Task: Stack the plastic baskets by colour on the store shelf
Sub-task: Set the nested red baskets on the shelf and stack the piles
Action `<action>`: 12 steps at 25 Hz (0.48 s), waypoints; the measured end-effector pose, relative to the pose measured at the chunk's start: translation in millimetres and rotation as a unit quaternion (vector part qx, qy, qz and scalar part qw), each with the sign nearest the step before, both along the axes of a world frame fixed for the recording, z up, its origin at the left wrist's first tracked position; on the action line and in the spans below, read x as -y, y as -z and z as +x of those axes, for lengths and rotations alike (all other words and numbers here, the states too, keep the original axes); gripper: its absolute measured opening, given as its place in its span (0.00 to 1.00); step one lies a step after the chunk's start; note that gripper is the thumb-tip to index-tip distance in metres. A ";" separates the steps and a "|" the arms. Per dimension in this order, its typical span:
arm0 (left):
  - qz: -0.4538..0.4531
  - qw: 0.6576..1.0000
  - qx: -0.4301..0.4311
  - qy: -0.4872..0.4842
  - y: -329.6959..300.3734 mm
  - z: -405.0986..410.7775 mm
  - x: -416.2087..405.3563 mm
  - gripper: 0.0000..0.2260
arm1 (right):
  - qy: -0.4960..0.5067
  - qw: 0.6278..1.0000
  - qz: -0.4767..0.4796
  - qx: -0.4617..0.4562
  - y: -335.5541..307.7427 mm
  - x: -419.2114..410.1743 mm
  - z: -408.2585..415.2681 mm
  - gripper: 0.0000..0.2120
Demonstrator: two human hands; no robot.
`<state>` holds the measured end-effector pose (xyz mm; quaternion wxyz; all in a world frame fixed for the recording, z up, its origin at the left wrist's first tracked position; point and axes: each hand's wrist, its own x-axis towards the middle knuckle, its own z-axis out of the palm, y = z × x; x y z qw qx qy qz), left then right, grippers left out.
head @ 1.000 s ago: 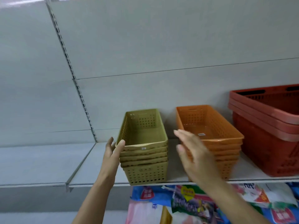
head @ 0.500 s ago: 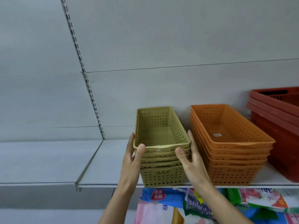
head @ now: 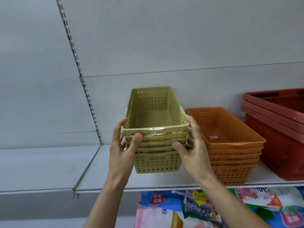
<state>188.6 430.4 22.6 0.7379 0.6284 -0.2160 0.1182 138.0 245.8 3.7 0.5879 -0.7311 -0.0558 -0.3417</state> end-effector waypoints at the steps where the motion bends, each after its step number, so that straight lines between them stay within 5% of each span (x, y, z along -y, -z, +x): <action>1: -0.008 1.000 0.025 0.005 -14.5 -4.9 4.8 0.22 | 0.001 1.000 0.002 0.025 -15.6 3.7 -4.4 0.37; 7: -0.035 0.982 0.183 0.043 -84.7 -33.0 71.8 0.22 | 0.055 0.988 -0.043 0.137 -97.1 64.8 -41.8 0.37; 12: -0.038 0.980 0.177 0.084 -88.3 -40.8 156.8 0.23 | 0.136 0.971 -0.104 0.169 -105.0 150.2 -64.9 0.36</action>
